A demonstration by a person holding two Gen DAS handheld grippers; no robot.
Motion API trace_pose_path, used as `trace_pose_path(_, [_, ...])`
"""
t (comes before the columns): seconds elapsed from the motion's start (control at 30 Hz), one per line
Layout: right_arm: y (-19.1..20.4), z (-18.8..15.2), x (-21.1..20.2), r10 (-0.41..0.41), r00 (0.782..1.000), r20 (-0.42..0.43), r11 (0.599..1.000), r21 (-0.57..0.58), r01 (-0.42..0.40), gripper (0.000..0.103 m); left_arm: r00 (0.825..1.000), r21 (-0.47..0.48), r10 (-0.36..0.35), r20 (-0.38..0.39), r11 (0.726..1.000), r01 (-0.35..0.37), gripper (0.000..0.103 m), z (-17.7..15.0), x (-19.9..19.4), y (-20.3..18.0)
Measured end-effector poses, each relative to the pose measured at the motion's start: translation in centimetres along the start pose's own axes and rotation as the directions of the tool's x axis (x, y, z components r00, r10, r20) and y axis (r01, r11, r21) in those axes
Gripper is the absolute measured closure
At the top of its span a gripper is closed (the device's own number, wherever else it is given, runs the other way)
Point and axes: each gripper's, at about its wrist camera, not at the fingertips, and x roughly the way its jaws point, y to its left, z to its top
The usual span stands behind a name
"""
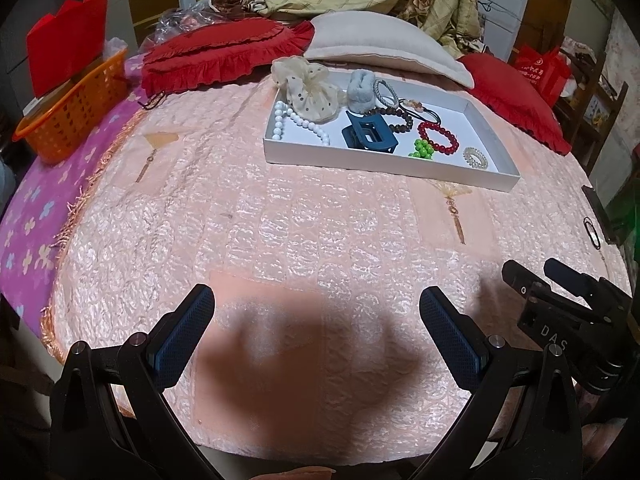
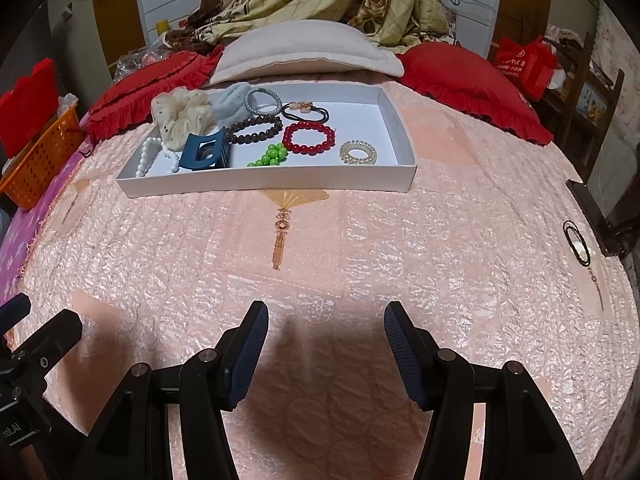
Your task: Organize jewelry
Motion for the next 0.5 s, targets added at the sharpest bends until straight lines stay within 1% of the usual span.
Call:
trace_pose_path(0.27, [1.4, 0.2, -0.5, -0.009, 1.000, 0.004, 1.000, -0.024, 0.009, 0.045, 1.000, -0.036, -0.025, 0.001, 0.999, 0.025, 0.000, 0.1, 0.2, 1.7])
trace_pose_path(0.5, [3.2, 0.5, -0.7, -0.001, 1.000, 0.000, 0.999, -0.046, 0.001, 0.045, 0.999, -0.074, -0.029, 0.021, 0.997, 0.031, 0.000, 0.4, 0.0, 3.6])
